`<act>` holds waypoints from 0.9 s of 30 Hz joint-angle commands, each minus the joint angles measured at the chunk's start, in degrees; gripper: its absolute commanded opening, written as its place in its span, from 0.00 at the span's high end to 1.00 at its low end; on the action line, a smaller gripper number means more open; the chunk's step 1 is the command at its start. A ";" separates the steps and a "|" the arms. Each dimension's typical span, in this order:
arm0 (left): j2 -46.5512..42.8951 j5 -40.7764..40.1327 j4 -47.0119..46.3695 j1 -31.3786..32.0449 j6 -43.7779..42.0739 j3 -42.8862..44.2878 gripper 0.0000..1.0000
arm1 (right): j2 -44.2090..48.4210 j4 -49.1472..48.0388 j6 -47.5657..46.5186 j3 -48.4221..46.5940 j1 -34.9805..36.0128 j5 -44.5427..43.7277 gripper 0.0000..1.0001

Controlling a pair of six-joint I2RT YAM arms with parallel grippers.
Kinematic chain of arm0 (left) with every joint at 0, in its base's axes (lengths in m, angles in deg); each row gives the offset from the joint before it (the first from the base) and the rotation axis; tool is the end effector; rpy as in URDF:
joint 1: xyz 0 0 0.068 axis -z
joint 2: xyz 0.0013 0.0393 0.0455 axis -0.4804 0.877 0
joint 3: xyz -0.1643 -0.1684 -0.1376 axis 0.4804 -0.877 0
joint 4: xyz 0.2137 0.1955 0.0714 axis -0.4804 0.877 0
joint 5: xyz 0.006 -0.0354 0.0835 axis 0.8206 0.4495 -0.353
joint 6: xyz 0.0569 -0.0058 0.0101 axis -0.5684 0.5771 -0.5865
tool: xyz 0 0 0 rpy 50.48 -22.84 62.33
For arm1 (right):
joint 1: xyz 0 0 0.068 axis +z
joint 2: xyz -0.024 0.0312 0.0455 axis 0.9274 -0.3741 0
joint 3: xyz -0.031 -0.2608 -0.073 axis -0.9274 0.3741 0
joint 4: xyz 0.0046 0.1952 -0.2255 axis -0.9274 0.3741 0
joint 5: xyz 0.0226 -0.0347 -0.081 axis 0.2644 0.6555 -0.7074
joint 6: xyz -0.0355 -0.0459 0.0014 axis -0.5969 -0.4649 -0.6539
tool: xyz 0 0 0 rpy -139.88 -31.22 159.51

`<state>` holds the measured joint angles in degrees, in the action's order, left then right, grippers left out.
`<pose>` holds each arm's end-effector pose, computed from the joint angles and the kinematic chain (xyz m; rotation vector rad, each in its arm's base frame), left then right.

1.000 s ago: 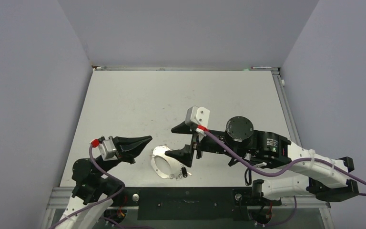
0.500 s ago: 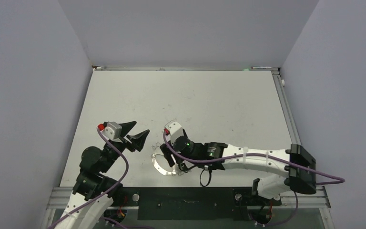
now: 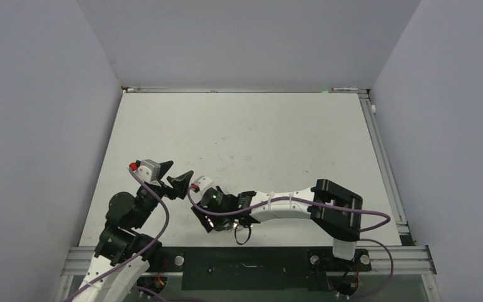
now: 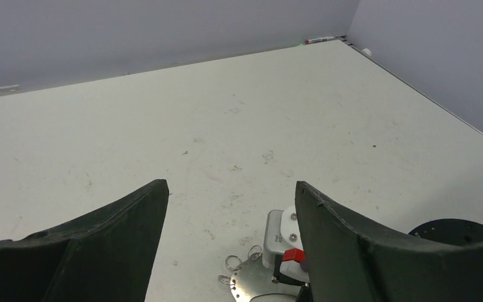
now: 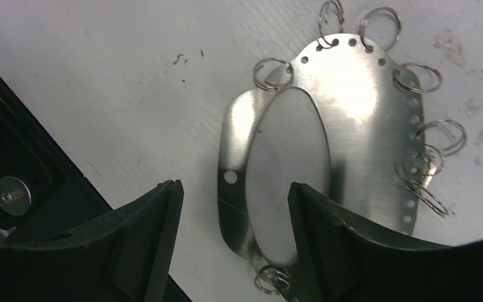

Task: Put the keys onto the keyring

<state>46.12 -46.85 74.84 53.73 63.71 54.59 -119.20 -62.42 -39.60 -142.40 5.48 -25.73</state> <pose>0.1327 -0.0655 0.2983 0.2727 1.5190 -0.5339 0.1194 0.3943 0.1474 -0.9672 2.3748 0.6858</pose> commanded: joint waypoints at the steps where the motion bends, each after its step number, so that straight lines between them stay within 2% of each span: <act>1: -1.38 -2.02 0.43 -0.36 -1.14 2.68 0.29 | -3.60 -3.45 -0.98 -4.76 0.85 2.97 0.36; 8: -1.67 -2.18 0.69 -0.36 -1.32 2.67 0.29 | -9.01 0.55 -3.05 -7.53 1.67 -0.26 0.39; 18: -1.49 -2.25 0.75 -0.41 -1.60 2.76 0.29 | -0.15 5.79 -6.22 -6.66 1.98 -8.69 0.39; 23: -1.49 -2.14 0.80 -0.38 -1.59 2.68 0.29 | 1.62 12.16 -4.64 -6.46 1.44 -17.44 0.27; 25: -1.41 -1.98 0.80 -0.38 -1.59 2.75 0.29 | 1.12 13.66 -3.36 -5.94 0.76 -18.94 0.21; 27: -1.31 -1.80 0.76 -0.41 -1.59 2.76 0.29 | 0.12 14.24 -2.49 -5.48 -0.07 -18.54 0.20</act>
<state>44.59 -49.67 77.46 53.14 61.72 55.07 -119.44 -52.08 -43.69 -147.86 6.51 -39.28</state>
